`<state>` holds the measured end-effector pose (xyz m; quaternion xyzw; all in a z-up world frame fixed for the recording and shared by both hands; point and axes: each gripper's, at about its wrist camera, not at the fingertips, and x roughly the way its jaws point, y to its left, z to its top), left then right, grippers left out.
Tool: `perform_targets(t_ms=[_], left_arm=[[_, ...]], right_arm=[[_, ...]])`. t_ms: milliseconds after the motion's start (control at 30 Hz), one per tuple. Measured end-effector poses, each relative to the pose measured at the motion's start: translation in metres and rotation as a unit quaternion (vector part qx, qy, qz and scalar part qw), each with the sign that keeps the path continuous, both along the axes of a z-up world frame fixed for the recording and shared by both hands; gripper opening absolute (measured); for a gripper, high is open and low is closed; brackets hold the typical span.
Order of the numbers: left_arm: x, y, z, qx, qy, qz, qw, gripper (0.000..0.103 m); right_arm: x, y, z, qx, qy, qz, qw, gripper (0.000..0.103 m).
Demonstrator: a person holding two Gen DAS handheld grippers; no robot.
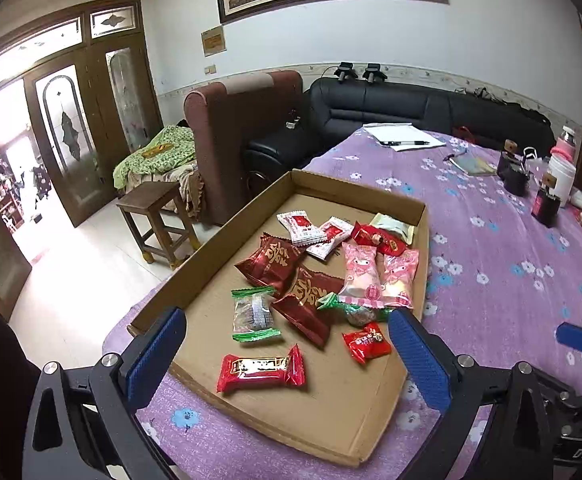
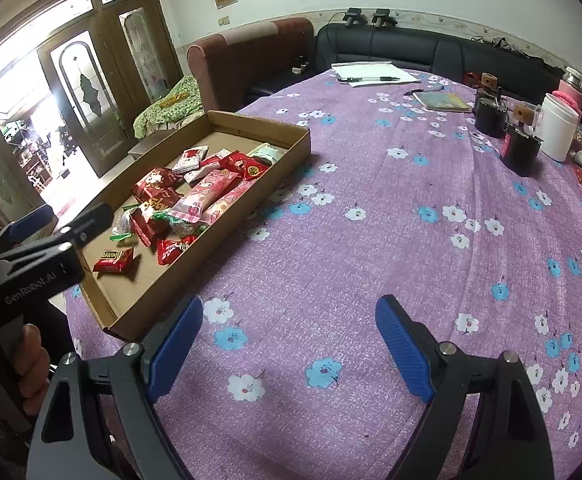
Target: Organize snacks
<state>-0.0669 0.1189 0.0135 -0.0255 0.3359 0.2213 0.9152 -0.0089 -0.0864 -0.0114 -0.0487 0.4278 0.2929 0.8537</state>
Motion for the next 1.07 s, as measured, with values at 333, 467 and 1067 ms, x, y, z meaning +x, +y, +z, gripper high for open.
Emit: perform_targets(t_ms=[333,467,1067], left_arm=[[0.002,-0.001,-0.007,-0.015,0.015,-0.006,0.9998,0.102],[0.001,0.001,-0.007,-0.024,0.012,-0.008,0.9996,0.102],[0.008,0.009,-0.012,-0.061,0.026,-0.02,0.9976,0.102]], right_arm=[[0.003,-0.003,-0.003,-0.001,0.003,-0.004,1.0,0.088],[0.002,-0.003,-0.003,-0.002,0.002,-0.003,1.0,0.088],[0.002,-0.004,-0.004,-0.001,0.004,-0.008,1.0,0.088]])
